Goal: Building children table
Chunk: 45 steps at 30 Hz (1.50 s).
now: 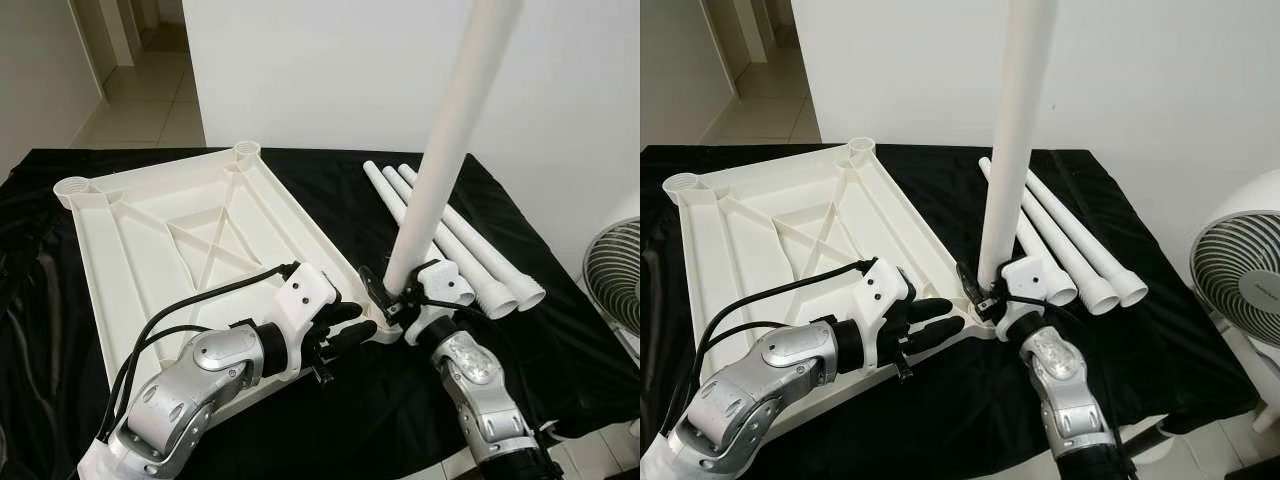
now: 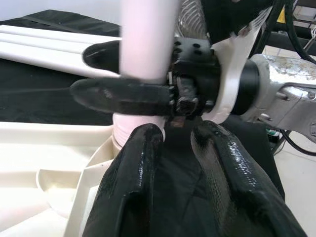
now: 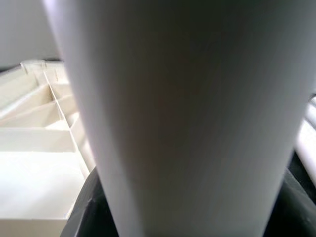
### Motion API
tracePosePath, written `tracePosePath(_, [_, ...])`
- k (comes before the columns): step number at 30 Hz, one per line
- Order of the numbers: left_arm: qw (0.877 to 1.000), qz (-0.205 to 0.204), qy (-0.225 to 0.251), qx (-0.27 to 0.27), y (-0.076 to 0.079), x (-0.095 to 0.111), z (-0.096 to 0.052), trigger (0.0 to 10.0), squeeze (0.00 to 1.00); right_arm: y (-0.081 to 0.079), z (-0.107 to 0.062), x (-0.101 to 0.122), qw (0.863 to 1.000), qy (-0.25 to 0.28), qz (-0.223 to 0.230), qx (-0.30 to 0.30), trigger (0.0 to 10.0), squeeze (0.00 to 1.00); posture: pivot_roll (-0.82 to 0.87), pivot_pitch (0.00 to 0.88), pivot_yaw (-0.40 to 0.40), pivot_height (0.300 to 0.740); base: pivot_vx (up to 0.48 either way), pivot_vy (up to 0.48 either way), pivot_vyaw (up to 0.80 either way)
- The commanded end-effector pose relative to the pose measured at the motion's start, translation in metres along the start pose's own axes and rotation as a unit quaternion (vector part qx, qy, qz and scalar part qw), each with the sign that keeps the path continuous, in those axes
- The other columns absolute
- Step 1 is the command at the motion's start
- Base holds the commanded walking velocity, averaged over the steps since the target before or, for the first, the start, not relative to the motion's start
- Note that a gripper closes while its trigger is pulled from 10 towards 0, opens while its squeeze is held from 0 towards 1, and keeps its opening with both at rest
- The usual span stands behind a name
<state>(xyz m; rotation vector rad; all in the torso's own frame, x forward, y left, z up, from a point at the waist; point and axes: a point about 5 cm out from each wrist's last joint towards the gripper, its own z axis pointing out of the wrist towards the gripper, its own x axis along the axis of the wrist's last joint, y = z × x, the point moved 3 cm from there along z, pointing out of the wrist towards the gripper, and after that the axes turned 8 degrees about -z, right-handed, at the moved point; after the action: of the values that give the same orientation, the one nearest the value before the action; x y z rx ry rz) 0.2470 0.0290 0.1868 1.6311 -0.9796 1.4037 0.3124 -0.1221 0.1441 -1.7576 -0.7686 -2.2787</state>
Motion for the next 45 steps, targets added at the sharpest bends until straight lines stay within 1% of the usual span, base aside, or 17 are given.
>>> tracePosePath(1, [1.0, 0.0, 0.001, -0.009, 0.003, 0.003, -0.001, 10.0, 0.0, -0.007, -0.016, -0.034, 0.995, -0.071, 0.065, -0.001, 10.0, 0.0, 0.04, 0.075, -0.014, 0.74, 0.0, 0.0, 0.0])
tracePosePath(3, [1.0, 0.001, 0.001, -0.009, 0.003, 0.003, -0.001, 10.0, 0.0, -0.001, -0.017, -0.036, 0.993, -0.072, 0.087, -0.02, 10.0, 0.0, 0.04, 0.074, -0.013, 0.74, 0.0, 0.0, 0.0])
tracePosePath(4, [1.0, 0.001, 0.001, -0.009, 0.003, 0.003, -0.001, 10.0, 0.0, -0.001, -0.017, -0.036, 0.993, -0.072, 0.087, -0.02, 10.0, 0.0, 0.04, 0.074, -0.013, 0.74, 0.0, 0.0, 0.0])
tracePosePath(6, [1.0, 0.001, 0.0, -0.01, 0.003, 0.003, -0.001, 10.0, 0.0, 0.01, -0.02, -0.044, 0.988, -0.089, 0.117, -0.057, 10.0, 0.0, 0.04, 0.074, -0.009, 0.74, 0.0, 0.0, 0.0])
tracePosePath(9, [1.0, 0.001, 0.0, -0.01, 0.003, 0.003, -0.001, 10.0, 0.0, 0.013, -0.021, -0.048, 0.985, -0.097, 0.12, -0.07, 10.0, 0.0, 0.04, 0.074, -0.009, 0.74, 0.0, 0.0, 0.0])
tracePosePath(12, [1.0, 0.002, 0.0, -0.011, 0.003, 0.003, -0.001, 10.0, 0.0, 0.014, -0.021, -0.051, 0.985, -0.107, 0.117, -0.072, 10.0, 0.0, 0.04, 0.075, -0.006, 0.74, 0.0, 0.0, 0.0])
tracePosePath(14, [1.0, 0.002, -0.001, -0.012, 0.003, 0.004, -0.002, 10.0, 0.0, 0.012, -0.02, -0.06, 0.983, -0.142, 0.099, -0.065, 10.0, 0.0, 0.04, 0.075, -0.005, 0.74, 0.0, 0.0, 0.0])
tracePosePath(15, [1.0, 0.002, -0.001, -0.012, 0.003, 0.004, -0.002, 10.0, 0.0, 0.012, -0.02, -0.06, 0.983, -0.142, 0.099, -0.065, 10.0, 0.0, 0.04, 0.075, -0.005, 0.74, 0.0, 0.0, 0.0])
tracePosePath(16, [1.0, 0.003, -0.001, -0.012, 0.002, 0.004, -0.002, 10.0, 0.0, 0.01, -0.019, -0.065, 0.981, -0.163, 0.092, -0.052, 10.0, 0.0, 0.04, 0.074, -0.004, 0.74, 0.0, 0.0, 0.0])
tracePosePath(20, [1.0, 0.003, -0.001, -0.012, 0.002, 0.004, -0.002, 10.0, 0.0, 0.007, -0.018, -0.07, 0.978, -0.184, 0.089, -0.031, 10.0, 0.0, 0.05, 0.074, -0.005, 0.74, 0.0, 0.0, 0.0])
tracePosePath(27, [1.0, 0.002, -0.001, -0.01, 0.003, 0.004, -0.002, 10.0, 0.0, 0.008, -0.014, -0.073, 0.977, -0.199, 0.079, -0.008, 10.0, 0.0, 0.05, 0.072, -0.009, 0.74, 0.0, 0.0, 0.0])
tracePosePath(37, [1.0, 0.001, 0.0, -0.01, 0.003, 0.004, -0.003, 10.0, 0.0, 0.01, -0.01, -0.073, 0.978, -0.199, 0.066, -0.006, 10.0, 0.0, 0.05, 0.073, -0.011, 0.74, 0.0, 0.0, 0.0])
tracePosePath(41, [1.0, 0.001, 0.001, -0.01, 0.003, 0.004, -0.003, 10.0, 0.0, 0.008, -0.008, -0.071, 0.979, -0.195, 0.064, -0.016, 10.0, 0.0, 0.05, 0.074, -0.012, 0.74, 0.0, 0.0, 0.0])
tracePosePath(42, [1.0, 0.001, 0.001, -0.009, 0.003, 0.005, -0.002, 10.0, 0.0, 0.007, -0.007, -0.069, 0.979, -0.19, 0.065, -0.031, 10.0, 0.0, 0.05, 0.074, -0.015, 0.74, 0.0, 0.0, 0.0])
tracePosePath(43, [1.0, 0.001, 0.002, -0.009, 0.004, 0.005, -0.002, 10.0, 0.0, 0.007, -0.004, -0.066, 0.978, -0.184, 0.063, -0.07, 10.0, 0.0, 0.05, 0.075, -0.017, 0.74, 0.0, 0.0, 0.0])
tracePosePath(44, [1.0, 0.001, 0.002, -0.009, 0.004, 0.005, -0.002, 10.0, 0.0, 0.007, -0.004, -0.066, 0.978, -0.184, 0.063, -0.07, 10.0, 0.0, 0.05, 0.075, -0.017, 0.74, 0.0, 0.0, 0.0])
tracePosePath(45, [1.0, 0.001, 0.003, -0.009, 0.004, 0.005, -0.002, 10.0, 0.0, 0.008, -0.003, -0.065, 0.975, -0.183, 0.068, -0.107, 10.0, 0.0, 0.05, 0.076, -0.021, 0.74, 0.0, 0.0, 0.0])
